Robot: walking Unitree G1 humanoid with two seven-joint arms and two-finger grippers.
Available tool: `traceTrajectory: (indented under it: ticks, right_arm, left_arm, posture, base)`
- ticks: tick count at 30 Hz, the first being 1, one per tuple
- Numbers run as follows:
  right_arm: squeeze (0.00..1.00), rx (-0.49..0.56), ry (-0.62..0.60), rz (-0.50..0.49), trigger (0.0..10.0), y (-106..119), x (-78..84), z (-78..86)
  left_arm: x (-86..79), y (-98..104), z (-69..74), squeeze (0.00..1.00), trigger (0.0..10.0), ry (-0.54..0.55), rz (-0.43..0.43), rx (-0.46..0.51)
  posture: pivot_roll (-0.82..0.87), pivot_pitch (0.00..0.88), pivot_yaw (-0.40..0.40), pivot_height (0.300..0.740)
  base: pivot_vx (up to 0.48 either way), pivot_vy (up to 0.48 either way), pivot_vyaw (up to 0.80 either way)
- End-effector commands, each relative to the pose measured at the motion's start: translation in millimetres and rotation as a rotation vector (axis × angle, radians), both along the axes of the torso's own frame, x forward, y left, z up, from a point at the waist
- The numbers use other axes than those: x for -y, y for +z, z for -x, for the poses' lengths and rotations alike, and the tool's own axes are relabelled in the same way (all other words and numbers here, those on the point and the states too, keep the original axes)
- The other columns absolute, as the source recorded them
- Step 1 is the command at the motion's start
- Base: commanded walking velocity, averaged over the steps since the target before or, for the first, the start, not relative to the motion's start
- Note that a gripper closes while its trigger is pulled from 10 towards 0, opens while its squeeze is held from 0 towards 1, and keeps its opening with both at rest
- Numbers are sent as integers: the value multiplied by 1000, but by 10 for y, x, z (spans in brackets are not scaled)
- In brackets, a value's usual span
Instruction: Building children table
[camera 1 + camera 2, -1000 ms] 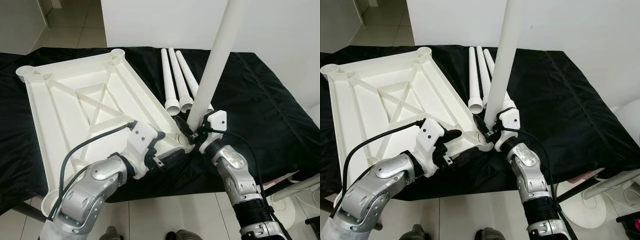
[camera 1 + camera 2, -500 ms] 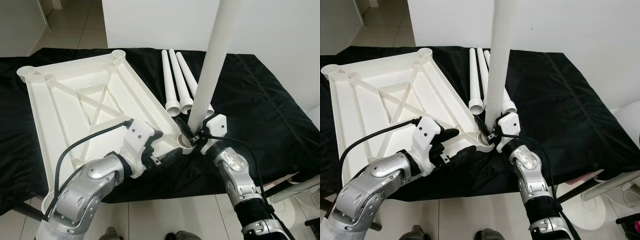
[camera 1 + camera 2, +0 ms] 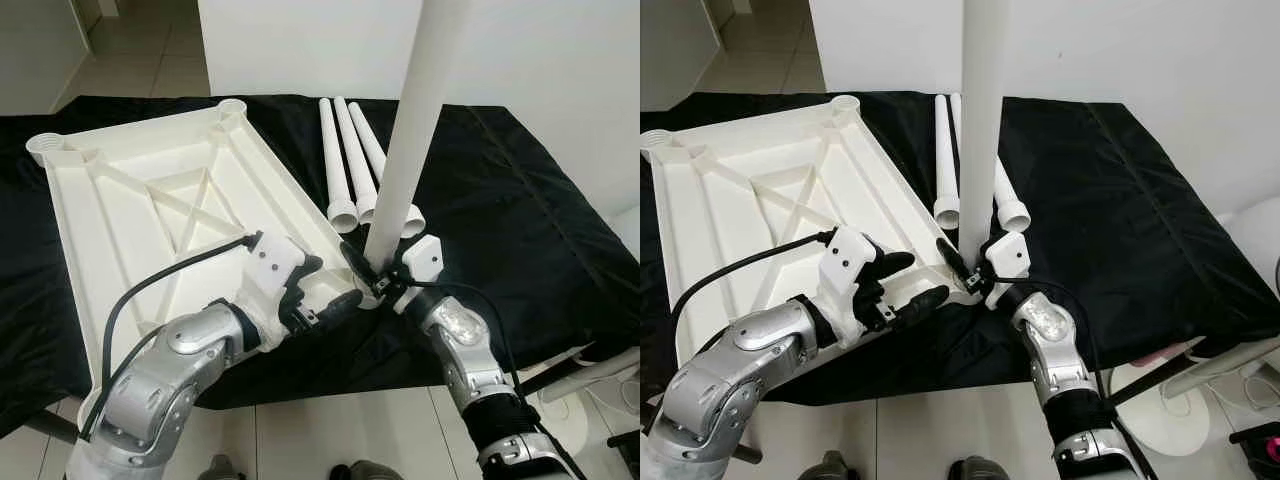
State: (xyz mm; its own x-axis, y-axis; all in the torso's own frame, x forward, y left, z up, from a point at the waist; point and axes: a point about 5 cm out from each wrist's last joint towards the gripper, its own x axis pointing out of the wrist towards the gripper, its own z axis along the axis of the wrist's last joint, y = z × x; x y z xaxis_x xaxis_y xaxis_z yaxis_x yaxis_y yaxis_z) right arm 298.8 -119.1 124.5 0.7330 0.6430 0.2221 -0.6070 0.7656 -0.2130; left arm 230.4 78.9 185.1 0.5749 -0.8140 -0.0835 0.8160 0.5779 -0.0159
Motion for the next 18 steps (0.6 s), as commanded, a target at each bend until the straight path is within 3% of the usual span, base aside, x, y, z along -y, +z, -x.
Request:
traceTrajectory:
  ticks: [1, 7, 18]
  right_arm:
    - [0, -115, 29, 8, 10000, -263, -8, 104]
    - [0, -109, 10, -37, 10000, -268, 5, 137]
    - [0, -224, -57, -92, 10000, -380, 82, 91]
  left_arm:
    - [-14, 22, -5, 0, 10000, 21, -3, 2]
    - [-25, 24, -2, 0, 10000, 25, -7, 1]
    - [-22, 26, -7, 0, 10000, 21, -12, -2]
  posture:
    - [60, 72, -28, 740]
    - [59, 75, -24, 740]
    - [56, 77, -19, 740]
  base:
    - [0, 0, 0]
    - [0, 0, 0]
    - [0, 0, 0]
